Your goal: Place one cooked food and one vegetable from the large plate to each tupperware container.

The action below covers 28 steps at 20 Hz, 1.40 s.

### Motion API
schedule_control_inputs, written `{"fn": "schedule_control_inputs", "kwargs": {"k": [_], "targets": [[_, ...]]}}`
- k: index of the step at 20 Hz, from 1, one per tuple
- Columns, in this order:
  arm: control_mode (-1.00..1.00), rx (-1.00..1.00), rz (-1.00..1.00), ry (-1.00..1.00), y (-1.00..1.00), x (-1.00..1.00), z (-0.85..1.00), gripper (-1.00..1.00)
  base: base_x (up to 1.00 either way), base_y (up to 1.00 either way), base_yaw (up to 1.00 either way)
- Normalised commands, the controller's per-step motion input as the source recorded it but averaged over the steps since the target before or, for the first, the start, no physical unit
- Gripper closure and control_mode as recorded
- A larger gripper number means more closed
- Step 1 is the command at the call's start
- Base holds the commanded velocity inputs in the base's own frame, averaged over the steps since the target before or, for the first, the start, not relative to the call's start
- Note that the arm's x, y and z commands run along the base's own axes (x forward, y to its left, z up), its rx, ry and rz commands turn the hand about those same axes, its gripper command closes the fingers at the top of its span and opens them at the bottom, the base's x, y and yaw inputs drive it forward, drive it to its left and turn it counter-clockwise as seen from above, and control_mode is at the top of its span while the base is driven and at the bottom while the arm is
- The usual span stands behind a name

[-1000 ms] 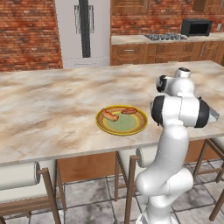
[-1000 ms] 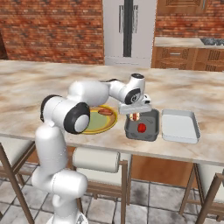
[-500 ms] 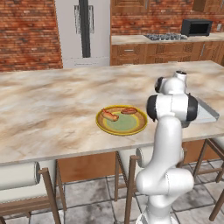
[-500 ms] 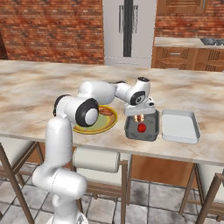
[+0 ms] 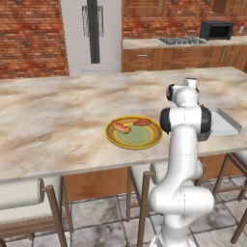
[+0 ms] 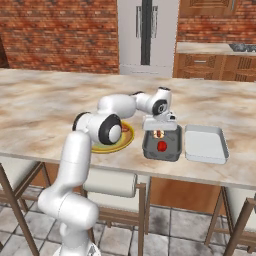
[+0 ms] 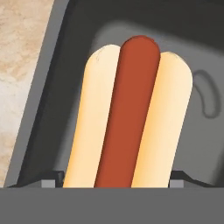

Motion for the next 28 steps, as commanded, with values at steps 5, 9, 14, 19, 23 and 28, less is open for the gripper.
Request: {"fn": "schedule_control_inputs", "kwargs": {"k": [5,9,14,19,23,28], "targets": [[-1.0,0.03,-0.13,0.01,0.09,-0.25,-0.33,1.0,0.0,0.0,0.0],[-1.0,0.05,-0.12,-0.02,0.14,-0.14,-0.32,1.0,0.0,0.0,0.0],[-1.0,0.0,0.0,-0.09,0.05,0.1,0.0,1.0,0.0,0.0,0.0],[-1.0,0.0,0.0,0.0,0.0,0.01,0.0,-1.0,0.0,0.0,0.0],[-1.0,0.0,0.0,0.0,0.0,0.0,0.0,-1.0,0.0,0.0,0.0],[-1.0,0.0,0.0,0.0,0.0,0.0,0.0,-1.0,0.0,0.0,0.0]]}}
